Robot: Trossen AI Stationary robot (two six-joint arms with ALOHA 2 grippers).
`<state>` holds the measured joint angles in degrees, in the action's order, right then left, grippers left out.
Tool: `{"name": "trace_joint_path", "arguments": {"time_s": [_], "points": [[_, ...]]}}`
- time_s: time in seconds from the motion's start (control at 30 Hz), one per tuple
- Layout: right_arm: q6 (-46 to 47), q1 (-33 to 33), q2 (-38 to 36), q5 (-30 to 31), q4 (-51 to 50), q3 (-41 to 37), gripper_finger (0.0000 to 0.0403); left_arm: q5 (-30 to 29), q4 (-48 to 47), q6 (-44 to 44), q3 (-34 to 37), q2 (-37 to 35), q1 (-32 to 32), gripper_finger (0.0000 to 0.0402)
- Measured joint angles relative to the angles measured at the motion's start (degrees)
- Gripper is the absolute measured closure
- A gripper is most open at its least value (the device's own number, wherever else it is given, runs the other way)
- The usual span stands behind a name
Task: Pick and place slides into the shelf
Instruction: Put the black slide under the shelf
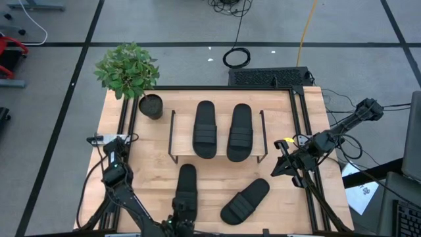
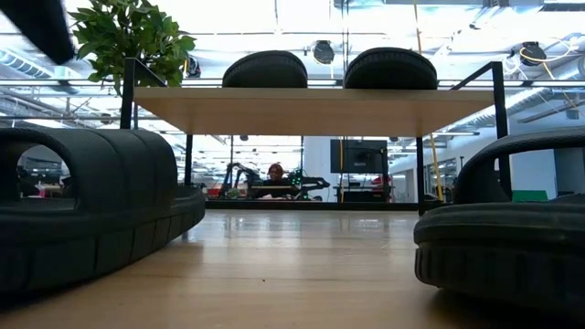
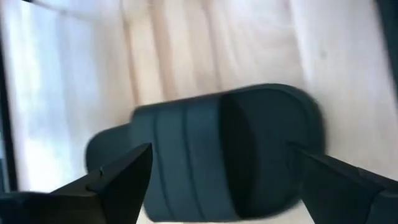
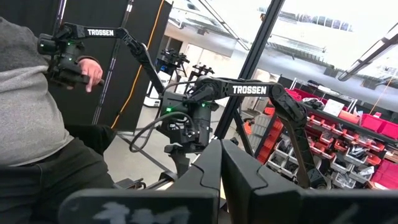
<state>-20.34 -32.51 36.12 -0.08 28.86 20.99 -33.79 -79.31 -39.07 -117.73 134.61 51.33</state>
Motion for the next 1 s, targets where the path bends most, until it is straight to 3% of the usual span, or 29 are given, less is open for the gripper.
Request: {"name": "trace_joint_path", "arguments": {"time_s": [0.13, 0.33, 0.73, 0.87, 1.0], "points": [[0.0, 0.0, 0.0, 0.0, 0.0, 0.0, 0.0403, -2.4, -1.4, -0.4, 0.0, 0.0, -0.9, 0.0039], [0.1, 0.0, 0.0, 0.0, -0.4, 0.0, 0.0403, -1.0, -1.6, -0.9, 0.4, 0.0, -2.4, 0.0039], [0.0, 0.0, 0.0, 0.0, -0.4, 0.0, 0.0403, 2.7, -1.3, -3.4, 9.8, -0.2, -4.6, 0.0041], [0.0, 0.0, 0.0, 0.0, -0.4, 0.0, 0.0403, 4.6, -1.1, -4.0, 9.8, -0.3, -5.2, 0.0082], [0.1, 0.0, 0.0, 0.0, -0.4, 0.0, 0.0403, 4.9, -1.7, -1.9, 8.6, 0.1, -5.4, 0.0179]]}}
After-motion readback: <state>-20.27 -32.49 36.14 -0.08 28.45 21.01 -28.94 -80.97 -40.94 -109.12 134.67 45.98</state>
